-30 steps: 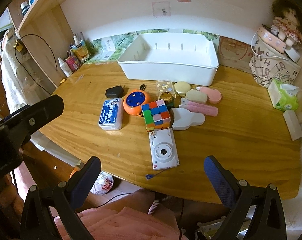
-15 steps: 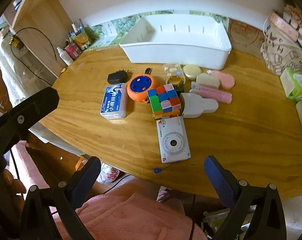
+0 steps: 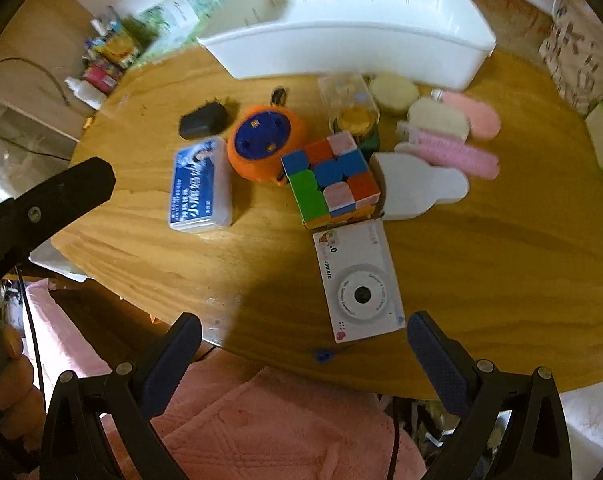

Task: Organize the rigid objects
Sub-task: 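Grasp the floss box with the left tool while the right tool grasps the white toy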

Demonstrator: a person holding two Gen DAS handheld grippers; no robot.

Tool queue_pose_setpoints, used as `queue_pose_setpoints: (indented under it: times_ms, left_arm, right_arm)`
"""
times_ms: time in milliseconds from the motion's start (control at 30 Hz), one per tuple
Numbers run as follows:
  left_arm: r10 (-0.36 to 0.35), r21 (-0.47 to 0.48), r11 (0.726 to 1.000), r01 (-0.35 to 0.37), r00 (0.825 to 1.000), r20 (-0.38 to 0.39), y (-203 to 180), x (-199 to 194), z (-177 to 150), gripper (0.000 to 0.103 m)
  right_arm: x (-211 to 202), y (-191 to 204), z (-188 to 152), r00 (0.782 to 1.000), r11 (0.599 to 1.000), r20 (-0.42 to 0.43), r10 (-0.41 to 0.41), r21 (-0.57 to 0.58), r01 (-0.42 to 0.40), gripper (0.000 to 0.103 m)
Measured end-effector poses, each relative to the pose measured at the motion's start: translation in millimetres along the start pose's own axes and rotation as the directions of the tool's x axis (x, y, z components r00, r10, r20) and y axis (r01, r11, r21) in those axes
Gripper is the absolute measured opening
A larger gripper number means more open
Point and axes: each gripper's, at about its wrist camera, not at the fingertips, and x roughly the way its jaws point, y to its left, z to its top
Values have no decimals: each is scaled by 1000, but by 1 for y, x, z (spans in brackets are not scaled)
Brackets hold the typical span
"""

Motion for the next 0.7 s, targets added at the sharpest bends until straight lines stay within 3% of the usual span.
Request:
queue_pose_setpoints:
  times_ms: [133, 333, 467, 700]
  left_arm:
    - [-25, -40, 999, 20, 991, -129, 13, 32, 10, 99]
    - [-30, -89, 996, 3, 952, -304, 29, 74, 21, 98]
    - [-45, -107, 994, 5, 926, -375, 34, 93, 28, 96]
    - [-32, -119, 993, -24, 894, -448, 33, 119, 39, 91]
  right_arm:
    - [26, -4, 9, 993, 998, -115, -13, 55, 19, 103]
    - [52, -19, 15, 972, 987, -233, 7, 159, 31, 102]
    - [62, -26, 18, 962, 979, -272, 9, 200, 47, 98]
    - [60, -30, 26, 960, 973, -273, -61, 197, 118, 98]
